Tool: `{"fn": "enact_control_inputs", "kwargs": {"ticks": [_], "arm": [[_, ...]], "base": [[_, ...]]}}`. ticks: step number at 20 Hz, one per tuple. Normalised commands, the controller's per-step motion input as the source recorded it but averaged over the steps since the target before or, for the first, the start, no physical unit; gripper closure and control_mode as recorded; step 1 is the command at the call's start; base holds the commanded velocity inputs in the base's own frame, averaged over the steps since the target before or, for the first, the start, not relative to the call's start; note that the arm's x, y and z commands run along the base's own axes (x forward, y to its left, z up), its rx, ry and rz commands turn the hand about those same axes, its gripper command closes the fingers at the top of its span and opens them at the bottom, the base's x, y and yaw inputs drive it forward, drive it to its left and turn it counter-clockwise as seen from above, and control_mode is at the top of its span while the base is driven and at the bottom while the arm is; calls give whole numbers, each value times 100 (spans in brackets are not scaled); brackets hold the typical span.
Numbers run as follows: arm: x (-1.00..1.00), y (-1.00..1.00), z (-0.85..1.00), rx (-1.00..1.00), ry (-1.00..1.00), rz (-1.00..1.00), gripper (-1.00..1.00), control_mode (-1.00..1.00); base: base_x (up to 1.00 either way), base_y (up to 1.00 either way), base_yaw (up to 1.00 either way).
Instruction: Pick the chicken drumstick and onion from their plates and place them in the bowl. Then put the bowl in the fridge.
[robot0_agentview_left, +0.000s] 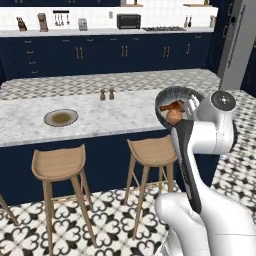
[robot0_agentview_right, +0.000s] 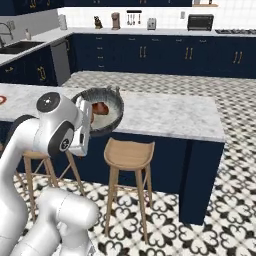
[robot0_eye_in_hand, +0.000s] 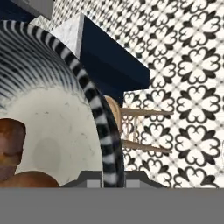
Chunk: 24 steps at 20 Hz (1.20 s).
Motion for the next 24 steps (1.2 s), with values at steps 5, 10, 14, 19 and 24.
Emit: {"fn": "enact_control_inputs", "kwargs": {"ticks": [5,10,14,19,24], "arm": [[0,0,0,0,0,0,100,100],[0,0,0,0,0,0,100,100],[0,0,0,0,0,0,100,100],[0,0,0,0,0,0,100,100],[0,0,0,0,0,0,100,100]], "base": [[-26,-100,-14],[22,-100,-7],[67,-100,0],[87,-100,0],[81,-100,6]]}}
